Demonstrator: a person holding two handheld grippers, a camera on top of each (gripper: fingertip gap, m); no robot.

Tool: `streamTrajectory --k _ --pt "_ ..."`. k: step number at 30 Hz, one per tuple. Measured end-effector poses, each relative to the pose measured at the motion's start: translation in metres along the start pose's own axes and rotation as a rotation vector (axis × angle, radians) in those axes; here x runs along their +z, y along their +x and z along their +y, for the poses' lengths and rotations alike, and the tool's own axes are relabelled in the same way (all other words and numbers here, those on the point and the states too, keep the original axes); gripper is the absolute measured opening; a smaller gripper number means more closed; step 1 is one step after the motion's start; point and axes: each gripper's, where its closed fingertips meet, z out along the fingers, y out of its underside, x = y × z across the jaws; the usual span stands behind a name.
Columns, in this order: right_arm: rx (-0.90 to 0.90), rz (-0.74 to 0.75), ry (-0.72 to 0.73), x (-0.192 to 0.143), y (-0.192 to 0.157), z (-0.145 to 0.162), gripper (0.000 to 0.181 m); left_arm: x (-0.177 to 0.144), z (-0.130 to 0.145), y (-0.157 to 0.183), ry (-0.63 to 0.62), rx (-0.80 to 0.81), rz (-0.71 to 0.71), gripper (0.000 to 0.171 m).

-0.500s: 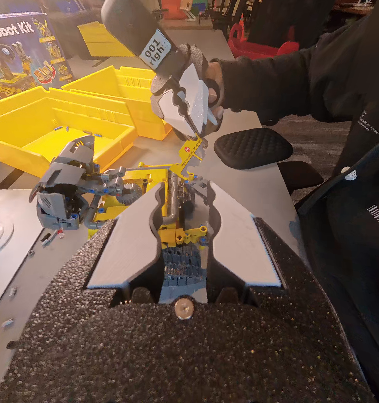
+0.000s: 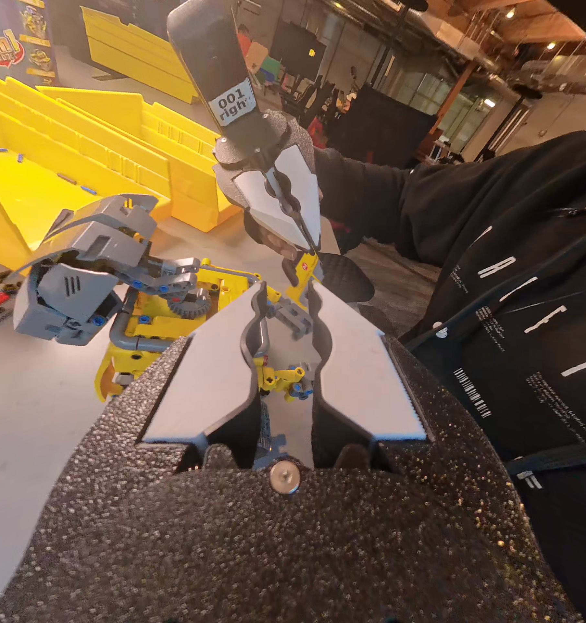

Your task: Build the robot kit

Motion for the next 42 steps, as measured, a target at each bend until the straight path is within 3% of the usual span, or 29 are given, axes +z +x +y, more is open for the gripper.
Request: streamTrajectory --k 5,9,14,24,42 --pt "-0.022 -0.017 -0.041 0.005 -0.005 0.0 0.0 0.004 0.005 0.011 -0.026 -0.099 0.118 0.028" --pt "-0.031 -0.009 -0.054 0.006 -0.006 -0.001 0.0 0.005 0.004 0.022 -0.016 -0.147 0.182 0.018" --pt "-0.028 0.008 -0.044 0.004 -0.003 -0.002 0.0 0.005 0.007 0.022 -0.033 -0.163 0.144 0.0" --pt "-0.058 0.133 0.065 -0.003 0.009 -0.015 0.003 0.002 0.002 0.01 0.018 -0.274 0.062 0.0" --pt "0.012 0.262 0.12 -0.007 0.01 -0.023 0.0 0.003 -0.004 0.002 0.052 -0.444 0.081 0.0"
